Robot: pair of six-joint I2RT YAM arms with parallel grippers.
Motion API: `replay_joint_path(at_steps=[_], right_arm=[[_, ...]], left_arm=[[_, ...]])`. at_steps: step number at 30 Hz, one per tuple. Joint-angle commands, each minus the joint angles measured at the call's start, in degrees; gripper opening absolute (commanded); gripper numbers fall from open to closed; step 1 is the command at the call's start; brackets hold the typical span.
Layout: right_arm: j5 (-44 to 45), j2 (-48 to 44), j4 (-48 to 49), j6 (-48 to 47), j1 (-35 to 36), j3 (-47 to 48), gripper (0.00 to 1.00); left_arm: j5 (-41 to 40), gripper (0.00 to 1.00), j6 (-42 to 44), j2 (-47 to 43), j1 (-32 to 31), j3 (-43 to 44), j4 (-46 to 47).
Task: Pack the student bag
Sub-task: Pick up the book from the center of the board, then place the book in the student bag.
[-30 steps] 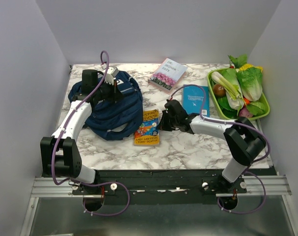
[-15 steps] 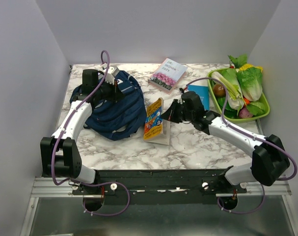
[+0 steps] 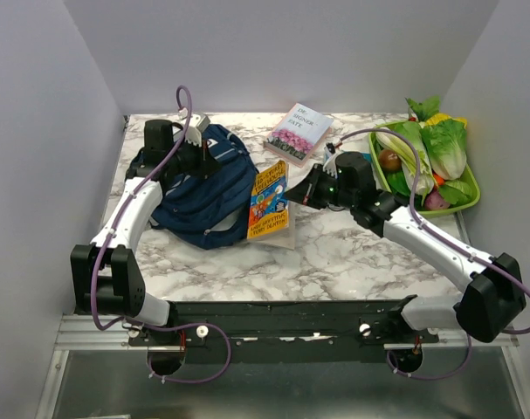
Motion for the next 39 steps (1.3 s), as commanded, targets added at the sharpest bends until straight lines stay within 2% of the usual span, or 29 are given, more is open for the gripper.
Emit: replay_joint_path(at_steps=[1, 9, 15, 18, 26, 31, 37, 39], right_arm=[[-4.5, -2.3, 3.6, 2.6, -0.1, 2.8, 0.01], [-6.8, 1.3, 9.0, 5.9, -0.1, 0.9, 0.01], [-7.6, 8.2, 12.8, 6.9, -0.6, 3.5, 0.01], [-5.5, 11.4, 14.9, 7.3, -1.4, 3.9, 0.01], [3.9, 18.2, 21.9, 10.9, -1.8, 3.5, 0.01], [9.7, 23.8, 19.2, 11.0, -0.2, 8.5, 0.01], [16.0, 28.3, 14.6, 8.5, 3.9, 15.3, 0.01], [14.9, 31.3, 13.0, 7.9, 4.8, 18.7, 0.01]], left_arm=[[4.4, 0.0, -4.1, -2.5, 0.4, 4.6, 4.0], [9.3, 0.0, -9.9, -3.9, 1.0, 6.3, 7.2], [19.7, 0.0, -11.4, -4.5, 1.0, 4.6, 9.5], [23.7, 0.0, -13.0, -5.0, 1.1, 3.9, 11.0], [29.6, 0.0, -23.8, -5.3, 1.3, 4.1, 19.3], [30.7, 0.0, -27.6, -5.7, 1.3, 3.7, 23.3], [31.6, 0.0, -28.3, -5.1, 1.3, 3.2, 24.3], [31.9, 0.0, -28.4, -4.9, 1.3, 2.9, 24.5]])
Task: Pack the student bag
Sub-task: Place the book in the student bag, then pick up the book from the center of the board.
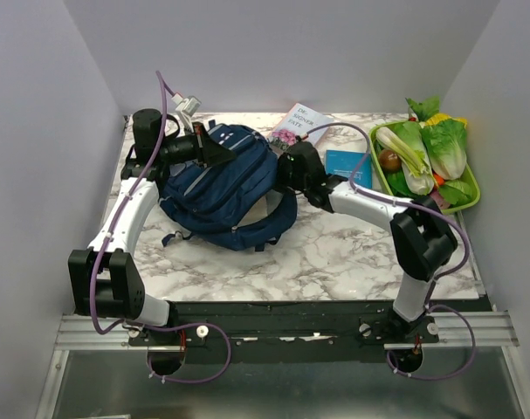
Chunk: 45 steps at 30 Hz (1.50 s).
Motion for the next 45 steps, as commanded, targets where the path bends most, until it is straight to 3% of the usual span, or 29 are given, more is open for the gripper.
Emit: replay_joint_path(at_steps=[1, 4, 6, 8, 14, 19, 22, 25, 27, 33, 36, 37, 39, 41, 44, 45], right_arm=[[4.6, 4.7, -0.9, -1.8, 2.7, 7.1, 0.01], [2.1, 6.9, -3.2, -3.9, 3.4, 9.7, 0.01], [2.1, 6.4, -6.1, -6.1, 3.4, 9.8, 0.36], [2.6, 5.0, -8.8, -8.5, 3.2, 8.9, 0.65], [2.4, -3.1, -13.4, -13.4, 0.6, 4.0, 0.99], [20.6, -2.9, -33.6, -17.8, 0.0, 12.2, 1.0], [30.3, -5.1, -41.3, -15.9, -1.7, 10.8, 1.0], [30.4, -9.6, -40.9, -13.7, -7.4, 3.5, 1.0], [26.9, -11.6, -37.7, -14.8, -12.3, 0.5, 1.0], [27.5, -8.7, -36.6, -18.6, -18.9, -0.6, 1.0], [30.2, -6.2, -36.6, -20.0, -19.7, 1.8, 1.0], [30.9, -5.6, -36.6, -19.9, -19.9, 2.6, 1.0], [32.0, -3.2, -37.0, -20.1, -20.5, 5.1, 1.0], [32.9, -1.1, -38.1, -19.7, -20.9, 6.6, 1.0], [34.6, -0.1, -39.3, -17.9, -21.8, 7.6, 1.0], [35.1, -0.2, -39.3, -17.4, -22.3, 7.0, 1.0]], left_arm=[[8.2, 0.0, -3.7, -3.5, -0.2, 1.1, 9.3], [8.2, 0.0, -3.2, -3.5, -0.2, 0.9, 8.8], [7.7, 0.0, -1.0, -3.4, 0.0, 1.3, 7.2], [7.0, 0.0, 1.9, -3.4, 0.1, 1.5, 4.7], [3.9, 0.0, 7.8, -2.4, 0.2, 0.8, -0.3], [-0.1, 0.0, 15.9, -2.0, 0.2, 0.8, -6.7], [-2.9, 0.0, 20.8, -1.5, 0.2, 1.7, -12.1], [-5.1, 0.01, 24.0, -1.3, 0.2, 3.2, -17.0], [-6.2, 0.07, 26.4, -1.3, 0.2, 4.4, -19.1], [-9.5, 0.29, 27.7, -3.3, 0.2, 6.9, -21.2], [-11.3, 0.48, 27.2, -3.2, 0.1, 11.1, -23.3], [-12.0, 0.65, 27.1, -3.2, 0.1, 12.3, -24.4], [-13.8, 0.69, 26.9, -3.2, 0.1, 15.2, -24.8], [-14.0, 0.87, 24.5, -2.7, -0.7, 16.8, -23.9], [-14.6, 0.91, 22.6, 0.1, -3.9, 20.2, -23.5], [-16.1, 0.97, 22.8, 1.1, -7.4, 21.5, -23.6]])
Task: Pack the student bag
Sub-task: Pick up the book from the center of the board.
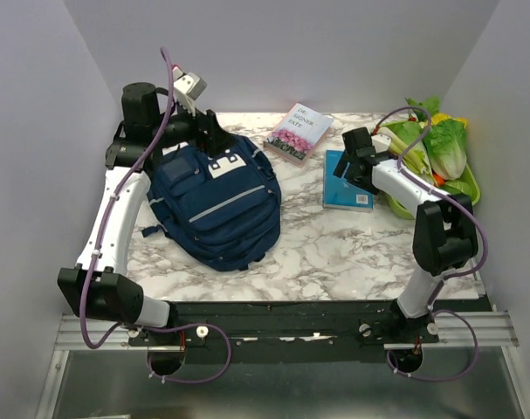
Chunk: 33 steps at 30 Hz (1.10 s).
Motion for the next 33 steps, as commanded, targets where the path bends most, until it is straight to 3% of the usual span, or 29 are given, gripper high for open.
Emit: replay_joint_path(at_steps=[1, 5, 8, 13, 15, 22, 25, 33], right_arm=[[5.0, 1.1, -2.6, 2.0, -1.8, 0.6, 1.0], [5.6, 1.1, -2.7, 4.3, -2.5, -1.4, 1.0], [4.3, 0.2, -1.4, 5.5, -2.5, -4.5, 1.0], [-2.1, -5.2, 2.7, 7.3, -2.4, -12.4, 0.98], [-5.6, -12.5, 9.0, 6.2, -2.3, -19.3, 0.96], [-15.3, -32.5, 12.2, 1.9, -2.2, -27.6, 0.95], [-16.7, -38.3, 12.6, 0.7, -2.2, -28.6, 0.94], [-8.6, -42.4, 11.8, 3.7, -2.2, -31.8, 0.92]], left_arm=[[-4.9, 0.99, -1.6, 4.5, -8.4, 4.7, -0.3], [-7.8, 0.99, -1.7, 12.7, -16.8, 6.5, 4.7], [-7.7, 0.99, -3.2, 24.4, -20.1, 16.5, 4.4], [-9.6, 0.99, -6.7, 46.7, -23.7, 43.5, 1.4], [-10.8, 0.99, -6.2, 52.2, -25.8, 53.6, 0.8], [-12.7, 0.99, -6.8, 61.9, -29.1, 51.4, 17.5], [-17.6, 0.99, -13.7, 63.2, -29.4, 46.8, 28.0], [-22.0, 0.99, -23.8, 71.1, -30.2, 52.5, 35.4]])
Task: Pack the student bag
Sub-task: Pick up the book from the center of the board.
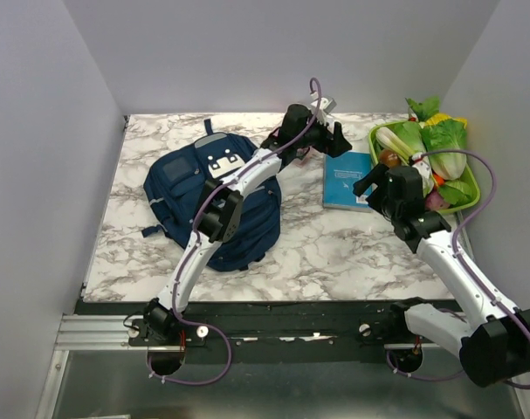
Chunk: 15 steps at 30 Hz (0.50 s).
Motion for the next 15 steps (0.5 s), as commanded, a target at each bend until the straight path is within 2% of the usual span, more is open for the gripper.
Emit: replay_joint_path(at_steps=[1, 5, 8, 11, 15], right_arm=[[3.2, -0.5, 0.2, 2.1, 0.1, -3.3, 0.91], [1.7, -1.4, 2.6, 2.0, 0.1, -4.4, 0.87], [5.3, -0.7, 2.0, 1.8, 0.1, -4.1, 0.86], [11.1, 4.0, -1.1, 2.4, 0.1, -1.1, 0.87], [14.8, 13.8, -1.0, 2.6, -0.3, 3.6, 0.89]], left_arm=[[-4.1, 0.99, -5.9, 5.4, -0.3, 5.0, 8.4], [-5.2, 0.99, -7.5, 8.1, -0.7, 6.9, 9.9], [-5.7, 0.99, -8.5, 8.8, -0.8, 6.4, 8.1], [-8.2, 0.99, -10.1, 6.2, -0.6, 1.4, 6.5], [-7.9, 0.99, -12.2, 1.9, 0.3, -7.3, 8.4]])
